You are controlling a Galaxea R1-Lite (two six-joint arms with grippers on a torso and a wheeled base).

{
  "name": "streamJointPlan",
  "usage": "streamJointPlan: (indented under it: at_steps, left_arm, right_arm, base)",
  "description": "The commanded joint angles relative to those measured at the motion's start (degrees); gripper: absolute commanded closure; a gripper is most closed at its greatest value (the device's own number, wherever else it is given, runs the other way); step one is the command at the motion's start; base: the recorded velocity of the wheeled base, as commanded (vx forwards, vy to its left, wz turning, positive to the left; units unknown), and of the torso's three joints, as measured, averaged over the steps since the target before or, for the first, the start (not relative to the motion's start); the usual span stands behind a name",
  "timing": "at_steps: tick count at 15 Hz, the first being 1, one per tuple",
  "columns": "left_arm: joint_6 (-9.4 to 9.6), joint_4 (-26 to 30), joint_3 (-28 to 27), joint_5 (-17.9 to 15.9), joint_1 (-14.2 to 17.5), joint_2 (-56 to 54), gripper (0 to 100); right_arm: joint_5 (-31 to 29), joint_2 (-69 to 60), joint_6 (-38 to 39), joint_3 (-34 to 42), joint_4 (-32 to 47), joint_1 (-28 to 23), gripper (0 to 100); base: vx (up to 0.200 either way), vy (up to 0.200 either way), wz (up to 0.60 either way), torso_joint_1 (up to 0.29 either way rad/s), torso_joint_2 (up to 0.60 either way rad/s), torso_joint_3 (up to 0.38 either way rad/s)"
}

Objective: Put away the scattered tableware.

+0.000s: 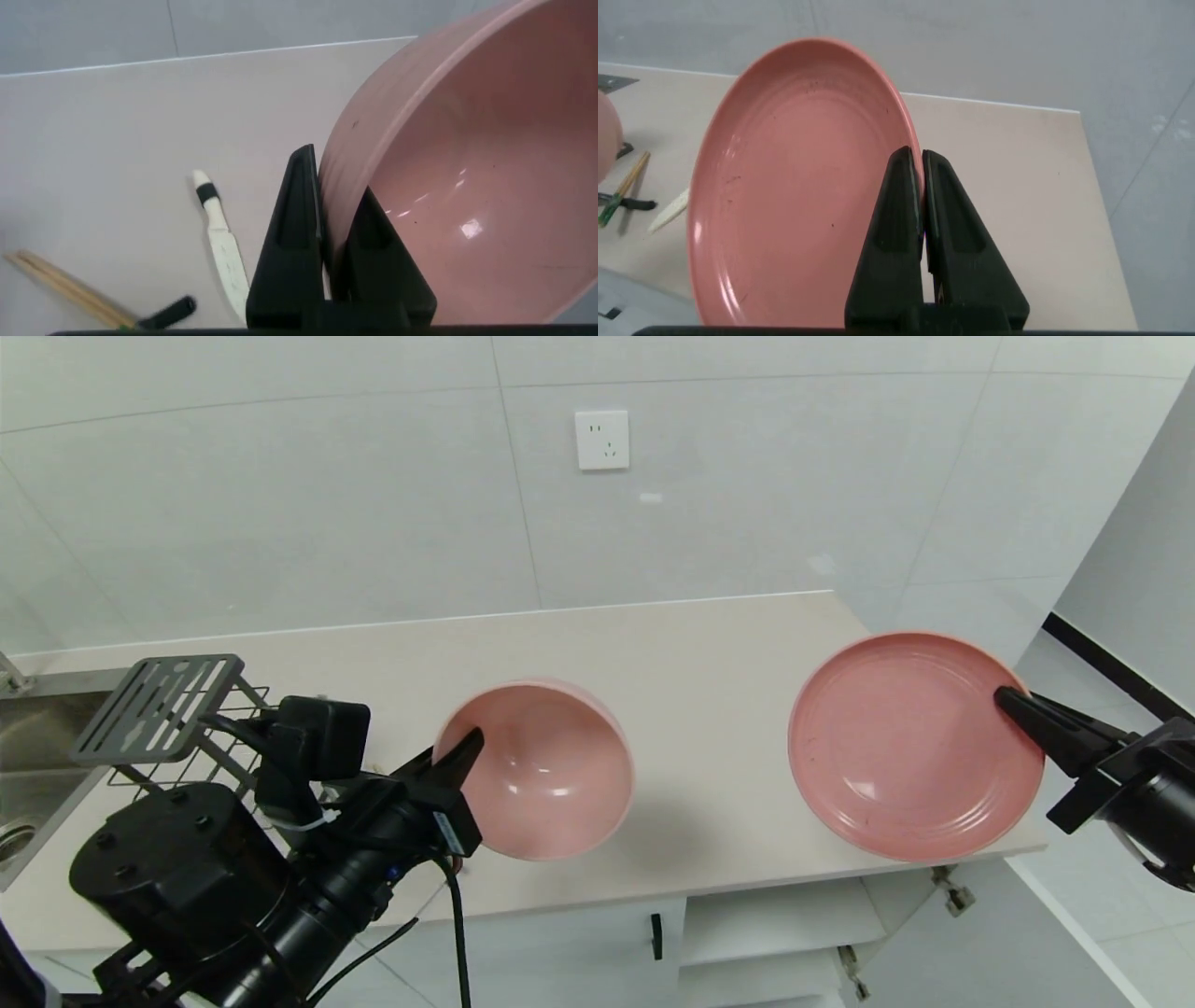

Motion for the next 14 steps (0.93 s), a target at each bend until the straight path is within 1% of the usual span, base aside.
streamJointPlan:
  at_steps: [1, 5, 11, 14]
  left_arm:
    - [0.01, -0.03, 0.2, 0.04, 0.04, -0.17, 100]
    - [0.01, -0.03, 0.99, 0.04, -0.05, -0.96, 100]
    - [0.01, -0.03, 2.75, -0.05, -0.05, -3.24, 100]
    - [0.01, -0.03, 2.84, -0.05, -0.14, -3.24, 100]
  right_arm:
    - [0.02, -0.76, -0.01, -0.17, -0.08, -0.04, 100]
    - [0.02, -1.47, -0.09, -0.43, -0.08, 0.05, 100]
    - [0.02, -1.47, -0.09, -0.34, -0.08, -0.04, 100]
    - [0.02, -1.47, -0.09, -0.34, -0.08, 0.05, 100]
  base:
    - [-0.2, 0.0, 0.0, 0.002, 0.0, 0.002]
    - [-0.2, 0.0, 0.0, 0.002, 0.0, 0.001]
    - [0.0, 0.0, 0.0, 0.0, 0.0, 0.0]
    - [0.0, 0.0, 0.0, -0.116, 0.27, 0.133]
